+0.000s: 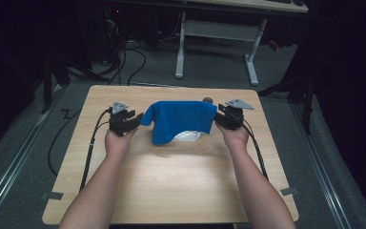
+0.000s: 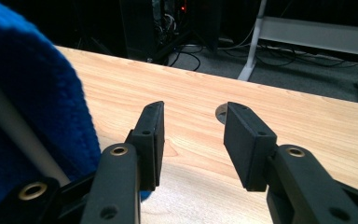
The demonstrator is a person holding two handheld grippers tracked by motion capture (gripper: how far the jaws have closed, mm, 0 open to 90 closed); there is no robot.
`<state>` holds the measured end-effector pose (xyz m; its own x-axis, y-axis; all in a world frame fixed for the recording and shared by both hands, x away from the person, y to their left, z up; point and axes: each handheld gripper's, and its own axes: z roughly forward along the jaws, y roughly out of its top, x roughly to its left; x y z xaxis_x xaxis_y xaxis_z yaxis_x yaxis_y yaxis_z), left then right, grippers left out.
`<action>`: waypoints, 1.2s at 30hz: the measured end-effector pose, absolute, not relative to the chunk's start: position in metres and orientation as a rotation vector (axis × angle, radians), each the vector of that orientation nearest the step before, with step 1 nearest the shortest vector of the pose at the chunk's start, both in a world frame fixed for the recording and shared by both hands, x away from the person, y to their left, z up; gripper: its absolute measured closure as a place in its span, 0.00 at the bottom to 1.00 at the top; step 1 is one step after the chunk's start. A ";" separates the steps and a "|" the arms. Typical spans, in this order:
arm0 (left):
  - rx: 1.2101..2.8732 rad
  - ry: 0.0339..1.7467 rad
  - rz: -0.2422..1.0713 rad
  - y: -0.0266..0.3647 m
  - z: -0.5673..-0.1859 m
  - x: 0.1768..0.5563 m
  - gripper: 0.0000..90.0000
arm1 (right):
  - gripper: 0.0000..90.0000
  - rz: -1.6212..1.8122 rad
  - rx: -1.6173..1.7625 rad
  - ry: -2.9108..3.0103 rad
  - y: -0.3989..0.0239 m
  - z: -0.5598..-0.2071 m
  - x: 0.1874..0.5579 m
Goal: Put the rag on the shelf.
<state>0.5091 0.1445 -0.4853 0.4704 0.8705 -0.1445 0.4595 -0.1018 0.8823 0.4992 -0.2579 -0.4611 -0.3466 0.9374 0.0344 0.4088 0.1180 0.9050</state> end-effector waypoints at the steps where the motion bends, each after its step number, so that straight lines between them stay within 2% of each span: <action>1: 1.734 1.143 0.527 0.146 -0.484 0.508 0.63 | 0.64 1.188 1.302 1.833 -0.258 -0.461 0.499; 19: 1.722 1.168 0.585 0.169 -0.481 0.490 0.55 | 0.57 1.167 1.254 1.831 -0.267 -0.449 0.480; 36: 1.756 1.126 0.561 0.179 -0.486 0.452 0.49 | 0.45 1.178 1.202 1.831 -0.278 -0.450 0.445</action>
